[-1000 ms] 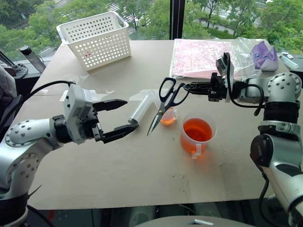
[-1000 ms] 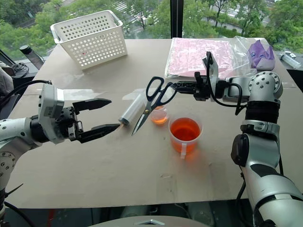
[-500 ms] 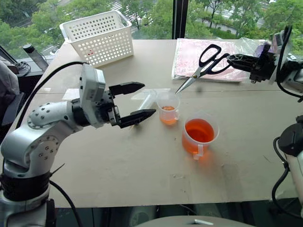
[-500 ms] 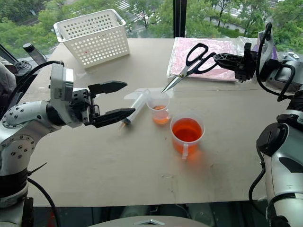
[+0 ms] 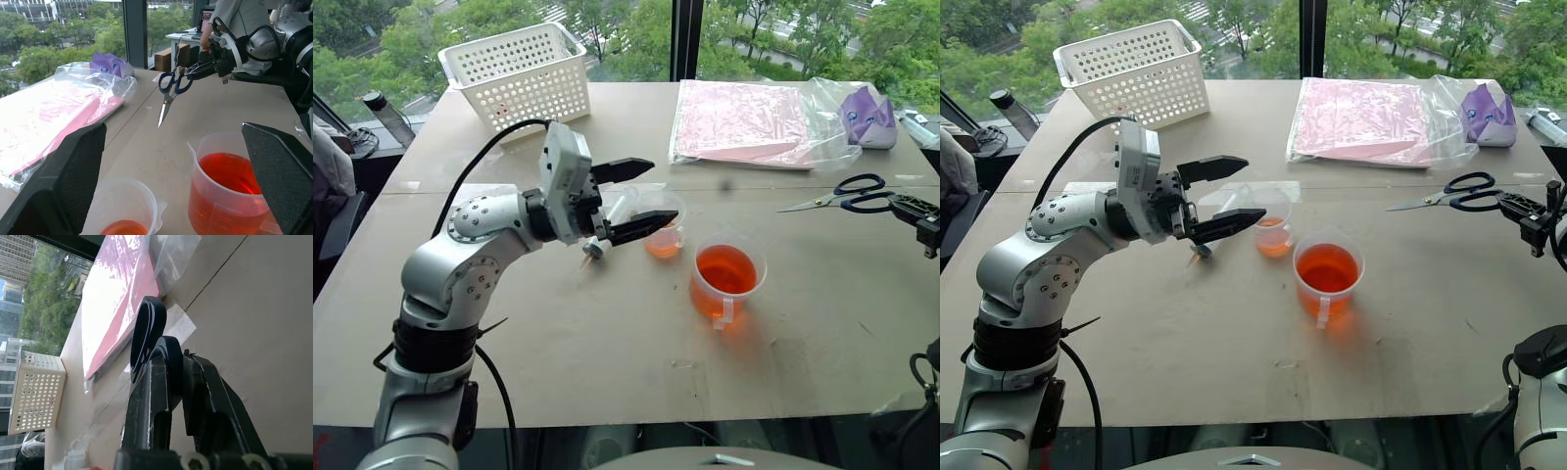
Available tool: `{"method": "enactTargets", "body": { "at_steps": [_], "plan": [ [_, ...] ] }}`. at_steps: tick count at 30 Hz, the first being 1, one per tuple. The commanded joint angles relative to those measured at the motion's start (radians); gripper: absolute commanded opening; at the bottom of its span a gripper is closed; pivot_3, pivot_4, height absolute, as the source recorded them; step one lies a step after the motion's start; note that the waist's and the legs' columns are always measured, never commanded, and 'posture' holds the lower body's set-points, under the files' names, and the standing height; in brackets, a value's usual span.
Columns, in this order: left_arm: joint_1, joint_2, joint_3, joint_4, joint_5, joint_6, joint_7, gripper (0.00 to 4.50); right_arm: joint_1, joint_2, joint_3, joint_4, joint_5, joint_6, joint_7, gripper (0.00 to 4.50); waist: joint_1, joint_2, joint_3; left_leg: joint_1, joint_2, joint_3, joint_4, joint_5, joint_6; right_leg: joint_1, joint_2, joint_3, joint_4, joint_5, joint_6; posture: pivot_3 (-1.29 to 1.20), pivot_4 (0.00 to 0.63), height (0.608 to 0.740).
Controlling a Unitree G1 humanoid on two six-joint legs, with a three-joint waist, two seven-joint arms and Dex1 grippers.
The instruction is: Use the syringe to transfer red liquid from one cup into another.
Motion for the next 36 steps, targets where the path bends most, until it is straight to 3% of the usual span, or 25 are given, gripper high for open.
{"method": "enactTargets", "body": {
  "at_steps": [1, 4, 6, 7, 8, 10, 15, 18, 23, 32, 36],
  "plan": [
    [-0.021, 0.01, 0.025, 0.011, 0.007, -0.03, -0.037, 4.5, 0.041, -0.01, 0.014, -0.052, -0.022, -0.108, 0.014, 0.95, 0.0, 0.0, 0.0, 0.0, 0.0, 0.0, 0.0, 0.0, 0.0, 0.0, 0.0, 0.001, 0.0, 0.0, 0.0, 0.0, 0.15, 0.74],
    [-0.019, 0.015, 0.024, 0.023, 0.023, -0.038, -0.055, 4.5, 0.085, -0.015, 0.109, -0.094, -0.054, -0.188, 0.071, 2.03, -0.009, 0.0, 0.0, 0.0, 0.0, 0.002, 0.0, 0.0, 0.0, 0.0, 0.0, 0.002, 0.0, 0.0, 0.001, 0.0, 0.15, 0.74],
    [-0.009, 0.022, 0.036, 0.022, 0.028, -0.034, -0.051, 4.5, 0.199, -0.069, 0.286, -0.187, -0.117, -0.252, 0.204, 2.64, -0.011, 0.0, 0.0, 0.0, 0.0, 0.002, 0.0, 0.0, 0.0, 0.0, 0.0, 0.003, 0.0, 0.0, 0.001, 0.0, 0.15, 0.74],
    [0.0, 0.027, 0.045, 0.019, 0.027, -0.03, -0.047, 4.5, 0.257, -0.101, 0.363, -0.231, -0.15, -0.295, 0.27, 3.24, -0.01, 0.0, 0.0, 0.0, 0.0, 0.002, 0.0, 0.0, 0.0, 0.0, 0.0, 0.003, 0.0, 0.0, 0.001, 0.0, 0.15, 0.74],
    [0.008, 0.032, 0.053, 0.015, 0.028, -0.024, -0.04, 4.5, 0.303, -0.134, 0.42, -0.265, -0.174, -0.332, 0.324, 3.45, -0.007, 0.0, 0.0, 0.0, 0.001, 0.001, 0.0, 0.0, 0.0, 0.0, 0.001, 0.002, -0.001, 0.0, 0.001, 0.0, 0.15, 0.74],
    [0.016, 0.045, 0.068, 0.015, 0.033, 0.009, -0.002, 4.5, 0.347, -0.192, 0.467, -0.338, -0.171, -0.379, 0.427, 4.4, -0.008, 0.0, 0.0, 0.0, 0.001, 0.001, 0.0, 0.0, 0.0, -0.001, 0.0, 0.003, -0.001, 0.0, 0.002, 0.0, 0.15, 0.74],
    [-0.049, 0.069, 0.046, 0.063, 0.118, 0.105, 0.129, 4.5, 0.357, -0.276, 0.526, -0.631, -0.039, -0.406, 0.694, 4.47, -0.021, 0.001, 0.001, 0.002, 0.001, 0.001, 0.001, 0.0, 0.0, 0.0, 0.001, 0.004, 0.001, 0.001, 0.003, 0.0, 0.15, 0.74],
    [-0.14, 0.067, 0.056, 0.102, 0.11, 0.222, 0.2, 4.5, 0.296, -0.278, 0.564, -0.764, 0.053, -0.399, 0.766, 4.47, -0.019, -0.002, 0.003, 0.003, 0.002, -0.002, 0.002, -0.001, 0.001, 0.002, 0.003, 0.003, 0.001, 0.001, 0.003, 0.0, 0.15, 0.74],
    [-0.309, 0.139, -0.005, 0.23, 0.109, 0.468, 0.183, 4.5, 0.197, -0.192, 0.636, -0.92, 0.18, -0.423, 0.791, 4.47, -0.011, -0.006, 0.005, -0.001, 0.001, -0.004, 0.003, 0.0, 0.0, 0.001, 0.002, 0.002, -0.001, 0.001, 0.003, 0.0, 0.15, 0.74],
    [-0.562, 0.111, -0.159, 0.473, 0.202, 0.716, 0.204, 4.5, 0.156, -0.109, 0.736, -1.012, 0.24, -0.454, 0.754, 4.47, 0.008, -0.008, 0.006, -0.002, 0.0, -0.005, 0.003, 0.0, 0.0, -0.001, 0.0, 0.0, 0.0, 0.001, 0.004, 0.0, 0.15, 0.74],
    [-0.632, 0.093, -0.326, 0.522, 0.265, 0.781, 0.179, 4.5, 0.142, -0.102, 0.744, -1.033, 0.286, -0.444, 0.734, 4.47, 0.007, -0.008, 0.006, -0.002, 0.0, -0.005, 0.004, 0.0, 0.0, -0.001, 0.0, 0.0, 0.001, 0.001, 0.004, 0.0, 0.15, 0.74]
  ]
}}
